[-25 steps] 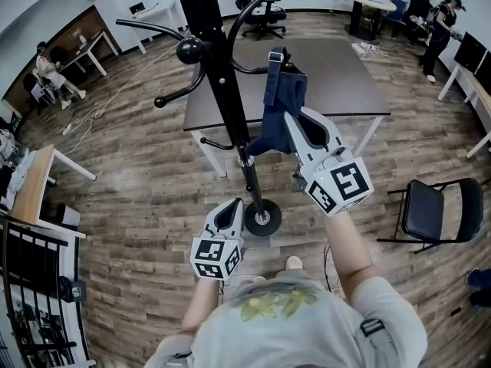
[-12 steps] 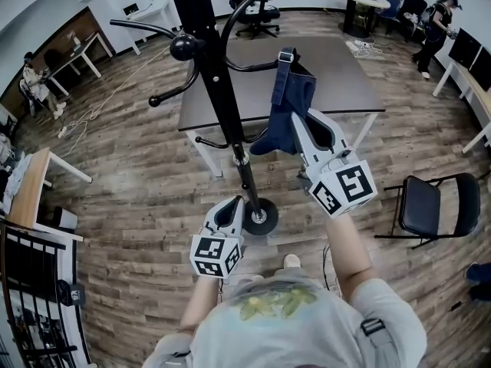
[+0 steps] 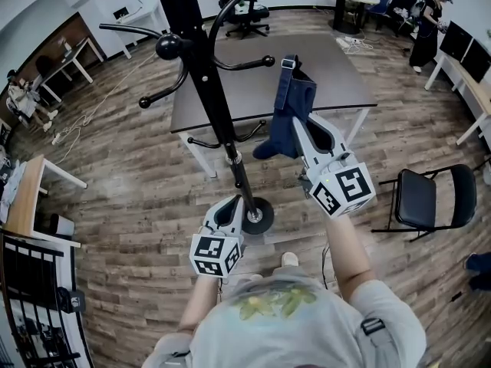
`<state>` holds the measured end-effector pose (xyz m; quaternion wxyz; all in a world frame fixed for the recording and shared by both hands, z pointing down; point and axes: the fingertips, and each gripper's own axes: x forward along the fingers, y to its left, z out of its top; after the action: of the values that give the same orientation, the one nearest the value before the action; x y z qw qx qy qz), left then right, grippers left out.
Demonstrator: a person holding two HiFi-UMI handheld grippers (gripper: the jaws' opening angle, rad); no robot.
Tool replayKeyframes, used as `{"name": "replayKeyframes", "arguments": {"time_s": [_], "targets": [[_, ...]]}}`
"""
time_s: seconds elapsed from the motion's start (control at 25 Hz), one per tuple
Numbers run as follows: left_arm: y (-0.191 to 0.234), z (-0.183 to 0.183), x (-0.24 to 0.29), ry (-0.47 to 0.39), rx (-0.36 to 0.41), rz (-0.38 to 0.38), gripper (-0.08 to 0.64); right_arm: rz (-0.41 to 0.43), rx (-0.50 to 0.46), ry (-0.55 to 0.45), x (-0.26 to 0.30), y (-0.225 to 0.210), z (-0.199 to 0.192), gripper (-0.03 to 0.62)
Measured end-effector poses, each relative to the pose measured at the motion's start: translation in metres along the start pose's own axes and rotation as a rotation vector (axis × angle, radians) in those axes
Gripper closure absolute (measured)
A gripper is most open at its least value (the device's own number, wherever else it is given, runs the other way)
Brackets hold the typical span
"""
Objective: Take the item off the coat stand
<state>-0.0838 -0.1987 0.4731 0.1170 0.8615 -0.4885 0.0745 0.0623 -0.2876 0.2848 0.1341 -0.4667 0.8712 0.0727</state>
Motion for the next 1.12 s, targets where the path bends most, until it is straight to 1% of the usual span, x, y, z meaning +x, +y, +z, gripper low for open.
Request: {"name": "replayKeyframes", "arguments": {"time_s": [0.48, 0.6, 0.88, 1.12], "targets": [[-0.007, -0.002, 0.002, 0.004, 0.002, -0.025, 0.545, -0.030, 0.002, 0.075, -0.028, -0.001, -0.031, 0.560], [-0.008, -0.003, 0.002, 0.007, 0.002, -0.031, 0.545, -0.023, -0.003, 0.093, -0.035, 0.005, -0.040, 0.558], [-0.012, -0.004, 0.005, 0.009, -0.001, -0.050, 0.545, -0.012, 0.019, 0.138, -0.051, 0.018, -0.063, 0.558], [-0.014, -0.010, 0.002, 0.007, -0.008, -0.072, 0.545, 0.012, 0.047, 0.196, -0.072, 0.042, -0.093, 0.558]]}}
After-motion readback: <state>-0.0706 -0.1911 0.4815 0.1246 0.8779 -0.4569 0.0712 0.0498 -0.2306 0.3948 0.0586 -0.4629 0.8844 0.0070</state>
